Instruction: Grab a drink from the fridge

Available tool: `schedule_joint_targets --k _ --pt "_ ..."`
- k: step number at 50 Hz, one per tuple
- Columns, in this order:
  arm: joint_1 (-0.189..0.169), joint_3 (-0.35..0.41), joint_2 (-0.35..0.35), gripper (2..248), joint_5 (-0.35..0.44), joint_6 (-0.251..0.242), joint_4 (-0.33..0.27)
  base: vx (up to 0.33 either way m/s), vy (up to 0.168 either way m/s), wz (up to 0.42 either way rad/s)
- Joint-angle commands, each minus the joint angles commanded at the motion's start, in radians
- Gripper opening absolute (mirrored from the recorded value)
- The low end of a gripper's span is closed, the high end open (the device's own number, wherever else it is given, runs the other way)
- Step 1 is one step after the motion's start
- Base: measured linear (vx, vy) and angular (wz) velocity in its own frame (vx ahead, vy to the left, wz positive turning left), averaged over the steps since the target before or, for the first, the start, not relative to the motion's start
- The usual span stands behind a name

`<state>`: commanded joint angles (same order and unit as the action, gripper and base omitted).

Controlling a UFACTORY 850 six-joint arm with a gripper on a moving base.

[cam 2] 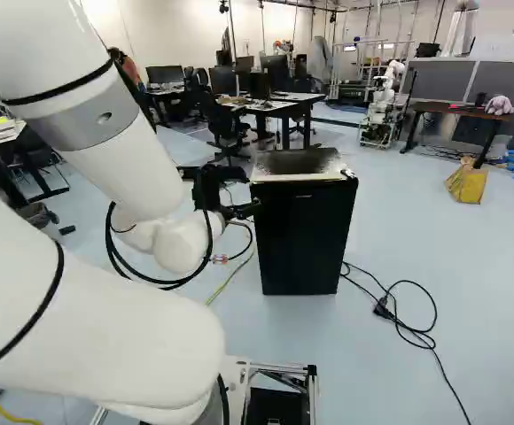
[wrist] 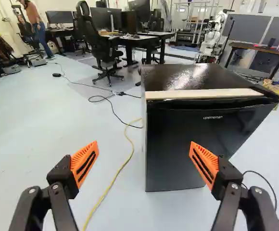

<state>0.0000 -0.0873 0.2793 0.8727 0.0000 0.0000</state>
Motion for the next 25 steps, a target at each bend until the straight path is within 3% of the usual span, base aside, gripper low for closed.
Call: schedule_joint_targets --k 25 --pt "0.0 0.0 0.0 247 0.0 0.0 0.0 0.004 0.004 0.003"
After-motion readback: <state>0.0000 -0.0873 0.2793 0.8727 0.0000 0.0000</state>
